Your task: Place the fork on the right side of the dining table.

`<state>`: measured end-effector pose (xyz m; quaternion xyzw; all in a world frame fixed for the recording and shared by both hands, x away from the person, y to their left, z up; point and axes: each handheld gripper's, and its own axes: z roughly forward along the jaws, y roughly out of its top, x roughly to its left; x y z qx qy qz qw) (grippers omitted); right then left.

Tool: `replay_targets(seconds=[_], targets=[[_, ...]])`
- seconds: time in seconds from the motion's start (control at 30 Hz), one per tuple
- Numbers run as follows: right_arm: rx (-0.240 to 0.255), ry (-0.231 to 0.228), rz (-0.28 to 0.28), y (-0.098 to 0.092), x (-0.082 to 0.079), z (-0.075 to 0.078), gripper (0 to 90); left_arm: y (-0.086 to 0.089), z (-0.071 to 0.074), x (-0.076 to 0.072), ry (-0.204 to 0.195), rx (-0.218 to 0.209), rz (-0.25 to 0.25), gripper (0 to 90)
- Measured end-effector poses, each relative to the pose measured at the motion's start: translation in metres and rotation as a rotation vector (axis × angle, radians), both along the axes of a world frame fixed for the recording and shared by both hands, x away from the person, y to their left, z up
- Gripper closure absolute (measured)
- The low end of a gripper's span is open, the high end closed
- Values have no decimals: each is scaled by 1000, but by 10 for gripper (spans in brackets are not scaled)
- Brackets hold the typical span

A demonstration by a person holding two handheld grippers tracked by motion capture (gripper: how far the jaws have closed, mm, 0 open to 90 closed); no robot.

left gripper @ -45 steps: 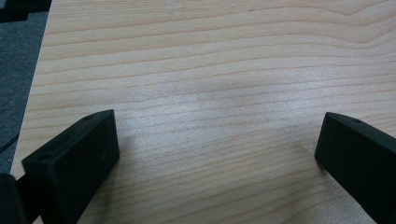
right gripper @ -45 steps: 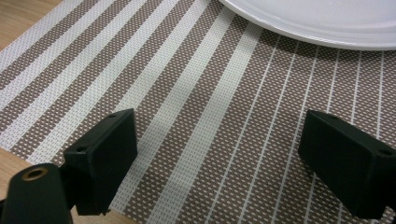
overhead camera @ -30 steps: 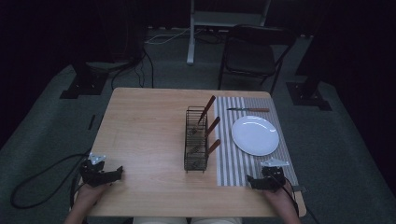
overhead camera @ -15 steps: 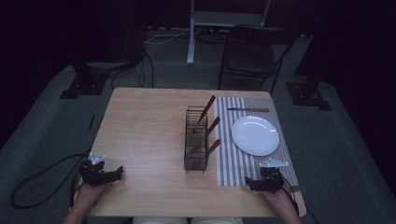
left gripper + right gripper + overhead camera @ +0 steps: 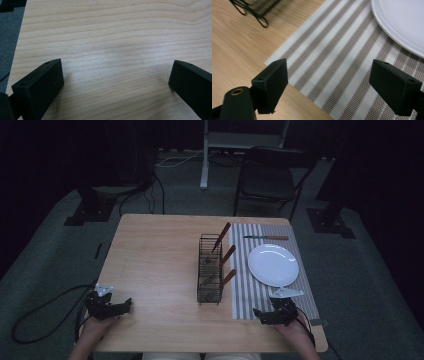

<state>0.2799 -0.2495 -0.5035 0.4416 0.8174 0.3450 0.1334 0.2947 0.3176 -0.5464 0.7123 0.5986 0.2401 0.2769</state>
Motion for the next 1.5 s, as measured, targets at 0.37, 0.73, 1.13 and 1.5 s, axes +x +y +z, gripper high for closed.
replay_targets(seconds=[0.37, 0.73, 1.13, 1.5], targets=[[53, -71, 88, 25, -6, 35, 173, 0, 0, 0, 0, 0, 0, 1], [120, -136, 148, 50, -7, 66, 229, 0, 0, 0, 1, 2, -1, 1], [143, -165, 163, 71, -2, 78, 293, 0, 0, 0, 1, 2, -1, 1], [162, -181, 111, 90, 9, 86, 414, 0, 0, 0, 0, 1, -1, 1]])
